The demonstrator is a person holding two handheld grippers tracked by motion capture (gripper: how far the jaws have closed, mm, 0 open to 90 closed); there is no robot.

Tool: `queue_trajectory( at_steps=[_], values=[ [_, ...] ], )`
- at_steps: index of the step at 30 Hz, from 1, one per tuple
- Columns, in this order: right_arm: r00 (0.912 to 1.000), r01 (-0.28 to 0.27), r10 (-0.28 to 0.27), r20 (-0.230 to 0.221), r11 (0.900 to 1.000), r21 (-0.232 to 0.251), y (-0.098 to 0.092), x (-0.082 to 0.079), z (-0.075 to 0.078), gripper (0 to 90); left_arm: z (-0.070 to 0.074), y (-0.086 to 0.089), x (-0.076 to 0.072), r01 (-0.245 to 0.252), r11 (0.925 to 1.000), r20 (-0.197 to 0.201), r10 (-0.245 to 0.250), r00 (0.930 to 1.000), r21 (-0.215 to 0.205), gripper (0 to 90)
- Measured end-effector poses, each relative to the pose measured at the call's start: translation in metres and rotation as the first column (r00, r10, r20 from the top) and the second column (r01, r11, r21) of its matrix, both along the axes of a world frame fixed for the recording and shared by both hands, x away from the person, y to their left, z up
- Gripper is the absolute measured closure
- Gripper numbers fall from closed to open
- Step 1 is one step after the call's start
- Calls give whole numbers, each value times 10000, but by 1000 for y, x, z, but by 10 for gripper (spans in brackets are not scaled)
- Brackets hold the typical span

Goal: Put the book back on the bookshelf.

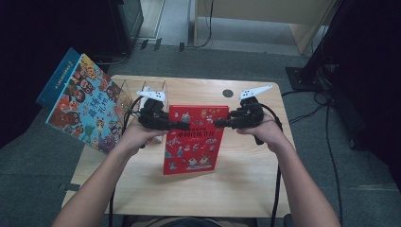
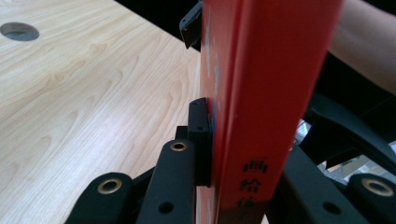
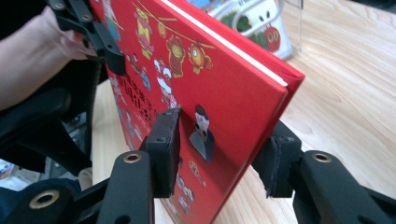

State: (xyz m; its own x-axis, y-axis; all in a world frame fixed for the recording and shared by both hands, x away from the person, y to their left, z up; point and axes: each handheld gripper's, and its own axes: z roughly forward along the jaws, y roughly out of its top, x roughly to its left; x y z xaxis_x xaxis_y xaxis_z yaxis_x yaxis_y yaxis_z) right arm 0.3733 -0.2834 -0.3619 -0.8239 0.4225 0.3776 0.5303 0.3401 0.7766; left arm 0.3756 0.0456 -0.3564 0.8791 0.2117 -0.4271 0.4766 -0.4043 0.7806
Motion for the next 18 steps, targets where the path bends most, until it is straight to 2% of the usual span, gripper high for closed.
queue_trajectory(
  at_steps=[2, 3, 6, 8, 11, 12, 14, 18],
  values=[
    [10000, -26, 25, 64, 9999, 98, 0, 0, 1, 550, 0, 0, 0, -1, 10000, 33, 1, 10000, -73, 804],
    [10000, 70, -68, -72, 9993, 379, 1, 0, 2, 555, 1, 1, 1, 3, 9999, 55, -2, 10000, -120, 803],
    [9997, 106, -89, -234, 9973, 729, -1, 0, 5, 586, 1, 3, 2, 36, 9997, 40, -35, 10000, -225, 799],
    [9999, 18, -9, -116, 9968, 805, -1, -1, 6, 602, 2, 3, 3, 96, 9999, 74, -95, 9999, -119, 794],
    [9997, -204, 191, 175, 9970, 747, -2, -3, 6, 629, 2, 4, 2, 183, 9998, 328, -184, 9993, 23, 784],
    [9997, -204, 191, 175, 9970, 747, -2, -3, 6, 629, 2, 4, 2, 183, 9998, 328, -184, 9993, 23, 779],
    [9979, -439, 404, 505, 9966, 697, -2, -6, 7, 650, 3, 4, 3, 260, 9996, 296, -263, 9992, 107, 774],
    [9962, -585, 525, 699, 9946, 863, -3, -8, 9, 675, 5, 4, 5, 263, 9995, 269, -268, 9993, 192, 760]
  ],
)
